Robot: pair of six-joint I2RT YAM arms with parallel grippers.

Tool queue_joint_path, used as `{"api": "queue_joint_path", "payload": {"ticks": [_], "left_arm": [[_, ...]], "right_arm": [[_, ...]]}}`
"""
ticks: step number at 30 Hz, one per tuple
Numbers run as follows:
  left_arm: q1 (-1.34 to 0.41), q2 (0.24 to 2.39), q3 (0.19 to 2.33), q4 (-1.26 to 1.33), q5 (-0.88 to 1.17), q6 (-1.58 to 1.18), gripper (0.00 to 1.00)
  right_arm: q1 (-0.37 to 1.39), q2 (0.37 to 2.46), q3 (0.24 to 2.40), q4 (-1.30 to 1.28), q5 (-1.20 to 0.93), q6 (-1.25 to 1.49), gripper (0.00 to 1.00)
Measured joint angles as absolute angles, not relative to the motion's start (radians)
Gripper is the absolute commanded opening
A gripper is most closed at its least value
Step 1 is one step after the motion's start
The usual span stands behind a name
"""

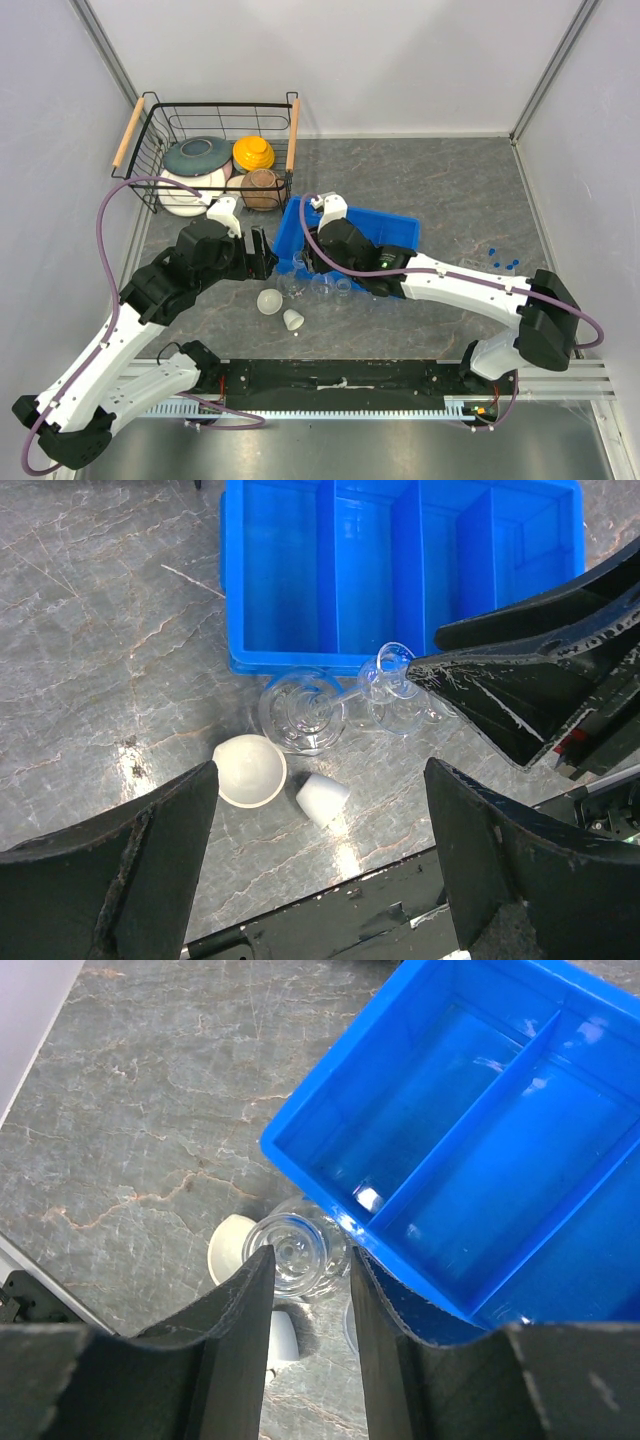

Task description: Organize the chemistry lab equipment

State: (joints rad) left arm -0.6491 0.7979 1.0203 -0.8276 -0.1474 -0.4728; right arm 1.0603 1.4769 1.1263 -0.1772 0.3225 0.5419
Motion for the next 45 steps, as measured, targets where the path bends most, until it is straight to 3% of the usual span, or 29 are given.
{"api": "queue_joint_path", "payload": {"ticks": [22,38,43,45], "left_arm": [[-0.649,0.797,1.020,-0.828,-0.147,-0.472,0.90],[-0.649,0.798,1.020,-0.830,-0.147,-0.472,0.90],[-0.649,0.798,1.020,-0.831,-0.147,-0.472,0.90],[-0.649,0.798,1.020,-0.831,-0.147,-0.472,0.90]], "right_arm": [[1.040,1.520,1.126,-0.163,0.299,0.587,0.40],[1.040,1.537,1.108,-0.125,0.266,0.628,0.31],[1.039,1.537,1.103,-0.114,0.262,0.635,0.17],[1.039,1.537,1.102,-0.113,0.258,0.643,0.05]]}}
